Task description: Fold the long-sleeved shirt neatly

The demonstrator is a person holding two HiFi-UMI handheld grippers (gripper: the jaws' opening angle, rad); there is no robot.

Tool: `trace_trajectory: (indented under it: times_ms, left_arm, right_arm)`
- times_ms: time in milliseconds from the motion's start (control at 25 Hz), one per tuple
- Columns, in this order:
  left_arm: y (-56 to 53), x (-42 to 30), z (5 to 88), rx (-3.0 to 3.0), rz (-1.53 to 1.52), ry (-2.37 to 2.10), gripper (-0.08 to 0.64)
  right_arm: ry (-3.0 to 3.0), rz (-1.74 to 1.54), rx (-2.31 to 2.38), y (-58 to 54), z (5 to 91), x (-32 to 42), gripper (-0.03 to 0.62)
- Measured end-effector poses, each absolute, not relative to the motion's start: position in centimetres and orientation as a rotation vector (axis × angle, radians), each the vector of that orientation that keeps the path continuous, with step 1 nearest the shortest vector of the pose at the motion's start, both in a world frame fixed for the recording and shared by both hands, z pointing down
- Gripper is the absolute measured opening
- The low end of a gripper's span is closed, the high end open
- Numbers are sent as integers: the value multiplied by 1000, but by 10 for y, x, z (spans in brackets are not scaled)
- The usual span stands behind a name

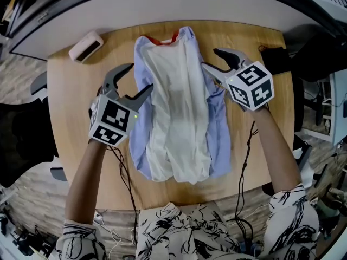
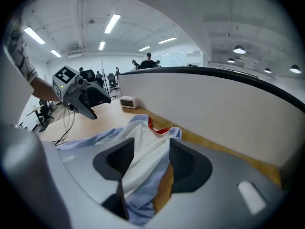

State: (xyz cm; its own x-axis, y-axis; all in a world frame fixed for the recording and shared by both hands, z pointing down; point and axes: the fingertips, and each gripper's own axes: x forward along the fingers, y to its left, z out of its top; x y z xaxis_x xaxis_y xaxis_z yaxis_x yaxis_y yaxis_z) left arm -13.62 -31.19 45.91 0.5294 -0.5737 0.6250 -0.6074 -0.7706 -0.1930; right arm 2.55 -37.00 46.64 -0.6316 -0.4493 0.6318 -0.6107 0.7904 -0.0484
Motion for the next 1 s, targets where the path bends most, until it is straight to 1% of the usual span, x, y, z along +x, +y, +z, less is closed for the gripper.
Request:
trace_trajectory:
  times_ms: [200, 360, 480, 640, 840, 1000]
  left_arm:
    - [-191, -125, 459, 2716, 1103, -984, 311]
    - [-113, -129, 476, 2610, 1097, -963, 314]
    - [-66, -145, 498, 2497, 1139, -985, 314]
    - [-19, -173, 534, 2306, 1168, -1035, 314]
    - [14, -185, 573, 2142, 1166, -1051, 304]
    - [23, -180, 589, 2086, 1157, -1047, 288]
  right_arm:
    - [-2401, 311, 682, -258, 459, 44, 244]
    - [-2365, 284, 630, -185, 473, 59, 253]
    - [-2326, 323, 601, -135, 493, 74, 259]
    - [-2239, 420, 606, -78, 529, 104, 283]
    - [-2141, 487, 631, -31, 570, 127, 331]
    - [-2086, 547, 637, -11, 590, 136, 330]
